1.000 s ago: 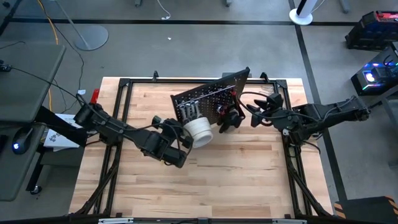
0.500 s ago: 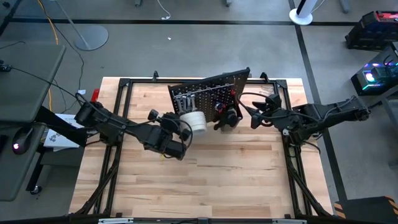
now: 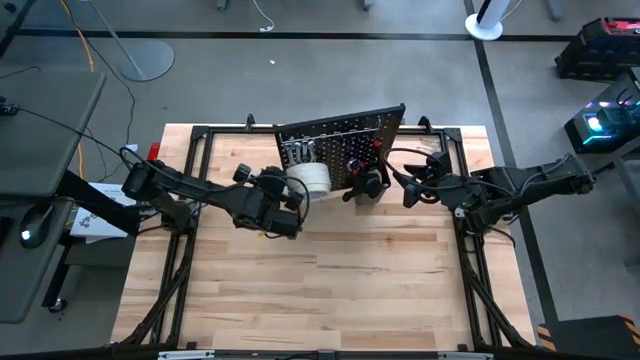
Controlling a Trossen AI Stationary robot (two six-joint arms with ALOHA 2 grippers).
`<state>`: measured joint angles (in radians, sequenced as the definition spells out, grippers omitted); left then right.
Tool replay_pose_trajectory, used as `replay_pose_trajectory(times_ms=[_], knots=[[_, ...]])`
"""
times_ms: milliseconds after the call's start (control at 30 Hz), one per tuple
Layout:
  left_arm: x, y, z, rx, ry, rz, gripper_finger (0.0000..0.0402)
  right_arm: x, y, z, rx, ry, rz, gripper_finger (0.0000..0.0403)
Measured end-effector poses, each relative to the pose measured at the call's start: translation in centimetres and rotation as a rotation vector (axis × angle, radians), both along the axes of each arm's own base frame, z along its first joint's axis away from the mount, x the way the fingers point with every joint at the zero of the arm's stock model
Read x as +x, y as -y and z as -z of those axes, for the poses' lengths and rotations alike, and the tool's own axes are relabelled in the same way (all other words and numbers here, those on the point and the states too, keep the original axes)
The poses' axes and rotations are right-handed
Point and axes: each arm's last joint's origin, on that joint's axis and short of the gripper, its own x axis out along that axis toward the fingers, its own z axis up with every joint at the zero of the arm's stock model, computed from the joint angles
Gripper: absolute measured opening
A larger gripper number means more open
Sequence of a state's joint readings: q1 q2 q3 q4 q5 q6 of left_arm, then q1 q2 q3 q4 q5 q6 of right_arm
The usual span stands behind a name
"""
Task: Hang tools onto peg board
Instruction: Move the pegboard to the upper middle, then return to Home Position
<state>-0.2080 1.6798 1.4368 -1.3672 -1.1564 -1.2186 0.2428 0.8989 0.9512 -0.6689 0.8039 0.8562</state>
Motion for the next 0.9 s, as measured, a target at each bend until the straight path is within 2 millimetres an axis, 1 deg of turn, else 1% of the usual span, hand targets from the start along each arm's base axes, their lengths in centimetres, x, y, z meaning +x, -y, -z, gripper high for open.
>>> replay_pose_trajectory(times_ms=[233, 400, 600, 800, 900], knots=[[0.0, -1.4, 0.0, 0.004, -0.041, -0.036, 0.0, 0.0, 0.0, 0.0, 0.007, -0.001, -0.01, 0.0208], [0.0, -2.0, 0.0, 0.01, -0.083, -0.039, 0.0, 0.0, 0.0, 0.0, 0.009, -0.001, -0.012, 0.0208], [-0.1, -2.2, 0.0, -0.002, -0.105, -0.043, 0.0, 0.0, 0.0, 0.0, 0.009, -0.001, -0.012, 0.0208], [-0.7, -2.4, 0.0, 0.006, -0.209, -0.036, 0.0, 0.1, -0.1, 0.0, 0.013, 0.005, -0.018, 0.0208], [-0.9, -2.4, -0.1, -0.022, -0.225, -0.038, 0.0, 0.1, -0.1, 0.0, 0.012, 0.001, -0.025, 0.0208]])
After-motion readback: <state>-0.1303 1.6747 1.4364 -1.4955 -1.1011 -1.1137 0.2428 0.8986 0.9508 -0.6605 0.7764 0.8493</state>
